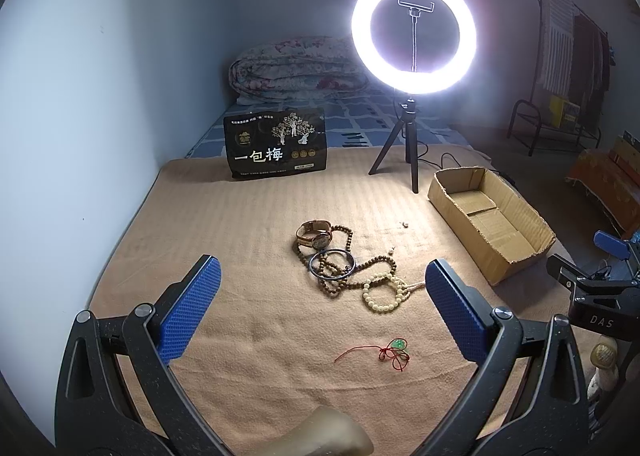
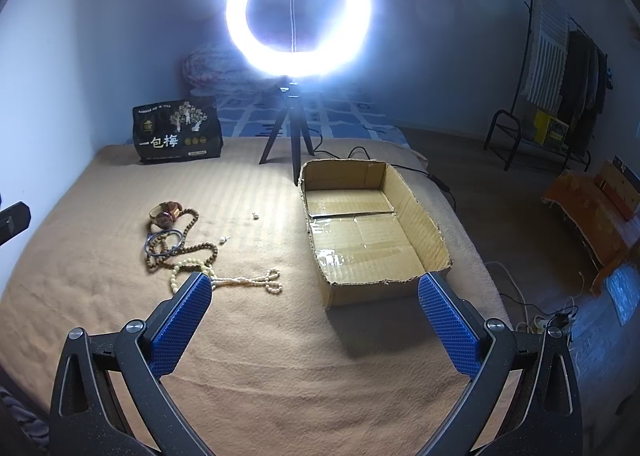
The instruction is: Organize jewelry
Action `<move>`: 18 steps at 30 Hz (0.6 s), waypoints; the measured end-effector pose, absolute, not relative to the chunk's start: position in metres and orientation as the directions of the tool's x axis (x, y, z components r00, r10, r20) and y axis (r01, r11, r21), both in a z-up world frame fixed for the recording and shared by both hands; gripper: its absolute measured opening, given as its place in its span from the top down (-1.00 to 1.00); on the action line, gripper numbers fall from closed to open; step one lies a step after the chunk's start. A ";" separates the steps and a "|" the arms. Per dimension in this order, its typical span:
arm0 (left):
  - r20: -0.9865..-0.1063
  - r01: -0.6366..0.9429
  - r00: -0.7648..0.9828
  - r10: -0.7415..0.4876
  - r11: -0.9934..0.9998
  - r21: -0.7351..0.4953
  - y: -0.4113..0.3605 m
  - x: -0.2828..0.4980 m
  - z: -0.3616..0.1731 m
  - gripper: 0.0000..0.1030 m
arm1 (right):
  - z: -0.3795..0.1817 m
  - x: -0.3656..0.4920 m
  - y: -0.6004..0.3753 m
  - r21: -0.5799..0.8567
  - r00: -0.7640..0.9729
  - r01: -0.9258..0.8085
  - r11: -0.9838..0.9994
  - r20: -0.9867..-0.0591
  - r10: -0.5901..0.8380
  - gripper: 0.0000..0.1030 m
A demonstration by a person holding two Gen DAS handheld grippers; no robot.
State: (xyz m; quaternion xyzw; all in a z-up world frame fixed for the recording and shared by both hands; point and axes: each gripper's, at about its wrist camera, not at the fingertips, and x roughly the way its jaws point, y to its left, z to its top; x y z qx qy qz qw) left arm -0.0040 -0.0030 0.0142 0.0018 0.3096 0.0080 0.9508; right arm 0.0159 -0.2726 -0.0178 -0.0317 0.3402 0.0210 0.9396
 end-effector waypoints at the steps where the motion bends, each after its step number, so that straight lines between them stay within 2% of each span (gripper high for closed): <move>1: -0.588 -0.015 0.808 0.017 1.000 0.008 -0.003 -0.004 0.014 -1.00 | -0.018 0.016 -0.272 -0.046 0.768 -0.060 0.997 -0.641 0.017 -0.99; 18: -0.586 -0.015 0.810 0.017 1.000 0.008 -0.004 -0.005 0.014 -1.00 | -0.018 0.016 -0.272 -0.048 0.768 -0.063 0.997 -0.641 0.018 -0.99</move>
